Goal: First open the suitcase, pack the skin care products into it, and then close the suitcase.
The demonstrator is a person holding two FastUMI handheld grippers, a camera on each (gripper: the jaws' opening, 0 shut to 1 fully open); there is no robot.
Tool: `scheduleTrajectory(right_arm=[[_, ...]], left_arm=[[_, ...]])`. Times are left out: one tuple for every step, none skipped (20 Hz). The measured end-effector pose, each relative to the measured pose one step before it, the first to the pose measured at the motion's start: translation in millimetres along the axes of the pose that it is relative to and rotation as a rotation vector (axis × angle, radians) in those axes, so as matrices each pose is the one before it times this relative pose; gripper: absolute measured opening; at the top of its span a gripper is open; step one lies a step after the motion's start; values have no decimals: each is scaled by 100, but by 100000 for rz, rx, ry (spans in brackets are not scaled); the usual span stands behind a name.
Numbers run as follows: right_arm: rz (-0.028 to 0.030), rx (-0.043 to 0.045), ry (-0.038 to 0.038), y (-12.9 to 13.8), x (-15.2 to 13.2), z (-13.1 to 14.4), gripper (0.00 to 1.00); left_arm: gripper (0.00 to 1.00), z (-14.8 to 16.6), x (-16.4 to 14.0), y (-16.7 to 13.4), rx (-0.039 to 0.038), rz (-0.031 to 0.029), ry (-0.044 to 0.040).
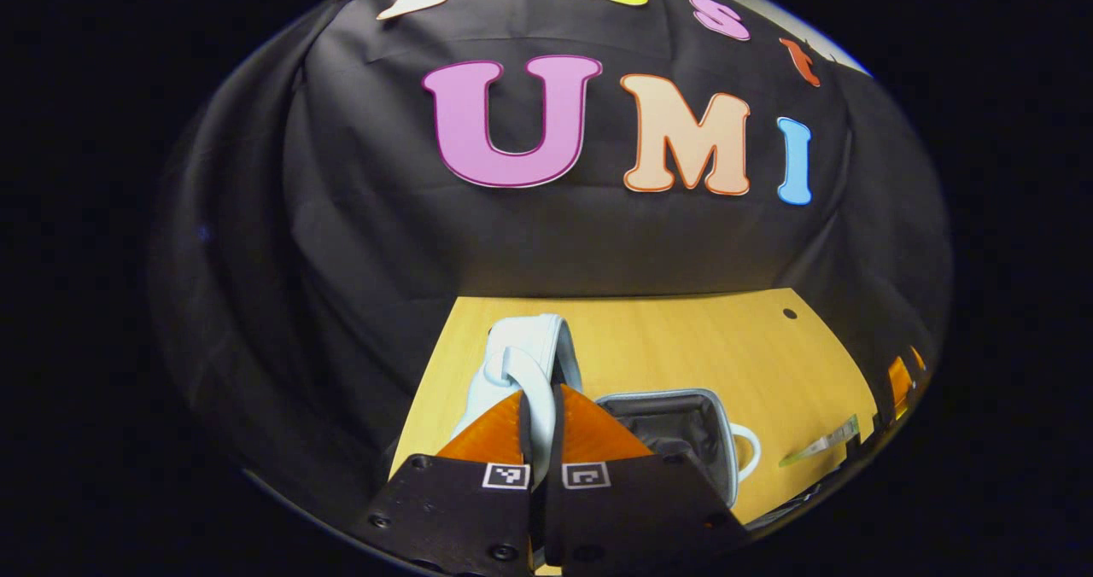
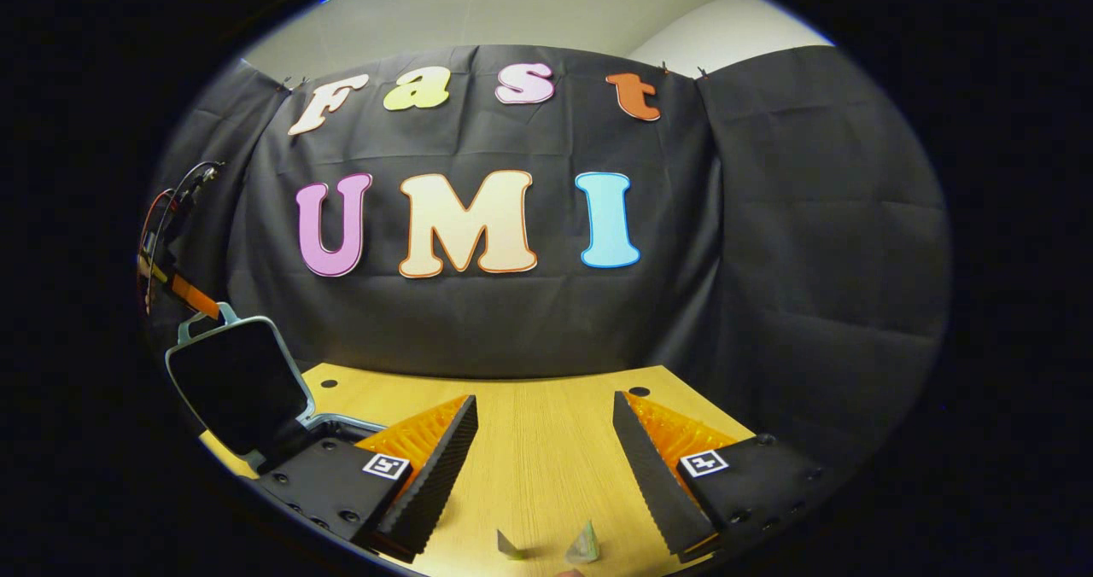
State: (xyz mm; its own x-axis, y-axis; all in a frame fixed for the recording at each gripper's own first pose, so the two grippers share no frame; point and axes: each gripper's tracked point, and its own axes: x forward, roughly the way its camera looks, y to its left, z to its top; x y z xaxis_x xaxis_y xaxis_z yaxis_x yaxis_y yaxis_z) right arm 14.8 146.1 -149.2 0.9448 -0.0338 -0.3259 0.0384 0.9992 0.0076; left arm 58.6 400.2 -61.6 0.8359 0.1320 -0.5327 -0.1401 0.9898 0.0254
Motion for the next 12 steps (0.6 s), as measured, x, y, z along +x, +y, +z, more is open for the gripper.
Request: scheduleTrajectory(right_arm=[[1,-522,-418,423,-101,298,99],[-39,-955,-784,340,-85,230,99],[-162,-1210,-229,244,-14,259,99],[120,-826,529,258,87,-134,99],[243,-296,469,291,19,58,99],[-7,-94,-121,200,-71,214,99],[68,-85,-477,196,-96,295,99],[246,-217,-256,285,-90,138,99],[235,-541,180,327,93,26,99],[636,-718,497,389,71,-217,99],[734,-814,663,445,65,-90,98],[405,-781,440,248,-67,-47,98]], left_arm=[[0,-256,134,1425,-876,2045,-781],[0,-24,225,1484,-1609,2211,-1588],[0,113,63,1426,-956,2052,-2201],[0,58,224,938,-563,-250,-1499],[0,-454,66,739,-1654,-480,-553],[0,-564,80,737,-1674,-15,467],[0,-779,263,979,-964,802,1213],[0,-1067,308,1277,-306,2082,2562],[0,-877,425,1015,-410,1791,1060],[0,-726,241,796,-1197,1013,1445],[0,-552,347,647,-2257,236,1049],[0,-689,236,806,-2389,748,922]])
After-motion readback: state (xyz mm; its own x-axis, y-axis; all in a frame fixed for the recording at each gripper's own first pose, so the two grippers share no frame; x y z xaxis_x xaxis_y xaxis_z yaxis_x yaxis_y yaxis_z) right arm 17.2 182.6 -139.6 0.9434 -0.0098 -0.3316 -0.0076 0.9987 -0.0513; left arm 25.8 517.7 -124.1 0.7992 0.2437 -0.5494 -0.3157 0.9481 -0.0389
